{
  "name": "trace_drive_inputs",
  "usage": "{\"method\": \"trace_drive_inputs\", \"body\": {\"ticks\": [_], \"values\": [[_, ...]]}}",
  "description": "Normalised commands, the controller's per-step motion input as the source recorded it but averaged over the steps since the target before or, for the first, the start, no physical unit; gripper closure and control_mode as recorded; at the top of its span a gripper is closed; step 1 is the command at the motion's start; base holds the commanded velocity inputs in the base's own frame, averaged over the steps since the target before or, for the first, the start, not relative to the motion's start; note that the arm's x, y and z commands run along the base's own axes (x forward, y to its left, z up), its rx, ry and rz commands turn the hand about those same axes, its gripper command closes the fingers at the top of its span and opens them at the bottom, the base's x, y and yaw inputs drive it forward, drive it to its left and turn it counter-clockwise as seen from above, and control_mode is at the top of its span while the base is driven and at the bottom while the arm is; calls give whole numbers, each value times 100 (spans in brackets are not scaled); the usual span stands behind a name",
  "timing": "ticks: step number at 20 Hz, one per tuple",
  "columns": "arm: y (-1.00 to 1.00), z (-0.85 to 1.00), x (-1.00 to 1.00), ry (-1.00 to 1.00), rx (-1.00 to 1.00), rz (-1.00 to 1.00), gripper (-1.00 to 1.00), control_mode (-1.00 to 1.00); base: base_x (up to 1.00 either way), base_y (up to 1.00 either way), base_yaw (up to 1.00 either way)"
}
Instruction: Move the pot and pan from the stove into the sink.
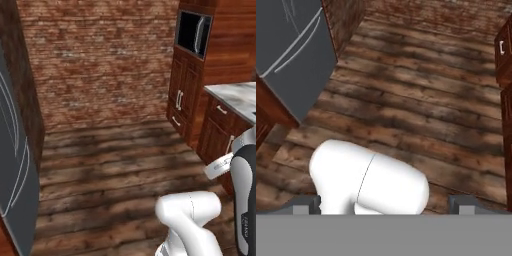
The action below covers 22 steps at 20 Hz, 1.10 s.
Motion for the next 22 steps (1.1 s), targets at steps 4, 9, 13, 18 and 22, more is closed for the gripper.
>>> {"method": "trace_drive_inputs", "body": {"ticks": [4, 9, 13, 18, 22], "values": [[0, 0, 0, 0, 0, 0, -100, 100, 94, 44, -10], [0, 0, 0, 0, 0, 0, -100, 100, 88, 35, -9], [0, 0, 0, 0, 0, 0, -100, 100, 64, 8, -22], [0, 0, 0, 0, 0, 0, -100, 100, 15, -2, -48], [0, 0, 0, 0, 0, 0, -100, 100, 3, -4, -50]]}}
